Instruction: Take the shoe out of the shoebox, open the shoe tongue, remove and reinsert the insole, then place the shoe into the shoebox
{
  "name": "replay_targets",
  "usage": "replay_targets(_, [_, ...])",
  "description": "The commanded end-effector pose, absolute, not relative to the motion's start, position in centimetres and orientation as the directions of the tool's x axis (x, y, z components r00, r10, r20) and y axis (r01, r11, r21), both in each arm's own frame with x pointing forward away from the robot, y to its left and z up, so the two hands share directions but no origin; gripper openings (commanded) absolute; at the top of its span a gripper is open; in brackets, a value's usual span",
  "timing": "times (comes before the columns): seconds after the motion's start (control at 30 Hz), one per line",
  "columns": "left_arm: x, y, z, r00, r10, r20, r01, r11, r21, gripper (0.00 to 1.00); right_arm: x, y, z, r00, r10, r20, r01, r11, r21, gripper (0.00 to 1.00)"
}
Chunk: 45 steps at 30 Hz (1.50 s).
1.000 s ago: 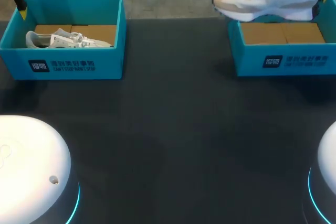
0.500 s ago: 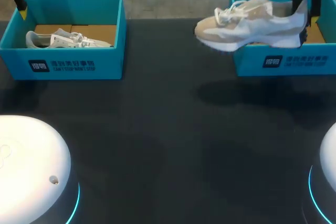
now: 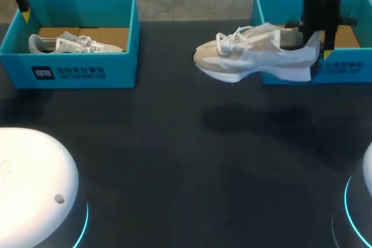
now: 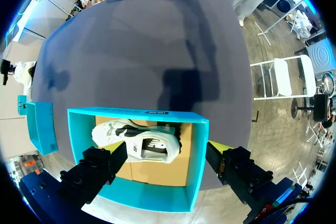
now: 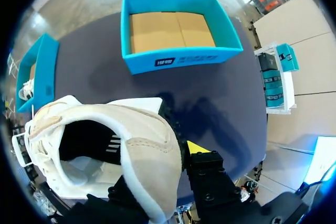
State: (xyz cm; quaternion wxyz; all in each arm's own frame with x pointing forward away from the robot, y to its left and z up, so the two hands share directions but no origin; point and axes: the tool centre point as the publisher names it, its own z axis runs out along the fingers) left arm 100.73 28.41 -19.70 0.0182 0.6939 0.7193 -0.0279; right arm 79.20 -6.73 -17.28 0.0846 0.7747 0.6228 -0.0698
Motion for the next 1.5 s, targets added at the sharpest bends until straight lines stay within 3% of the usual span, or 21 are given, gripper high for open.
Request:
replay_targets(0.03, [100.7, 28.4, -19.6, -0.036, 0.997, -0.061, 0.999, 0.035, -0.014, 1.0, 78.4, -6.8, -17.5, 0.208, 0.956, -0.205, 0.975, -0.186, 0.121, 0.0])
replay_targets(0.6, [100.7, 28.4, -19.6, -0.036, 0.997, -0.061, 0.999, 0.035, -0.014, 1.0, 78.4, -6.8, -17.5, 0.208, 0.956, -0.205, 0.975, -0.186, 0.121, 0.0])
replay_targets(1.5, [100.7, 28.4, -19.6, -0.036, 0.997, -0.061, 0.999, 0.035, -0.014, 1.0, 74.5, 2.7, -24.5, 0.149, 0.967, -0.208, 0.987, -0.134, 0.084, 0.0])
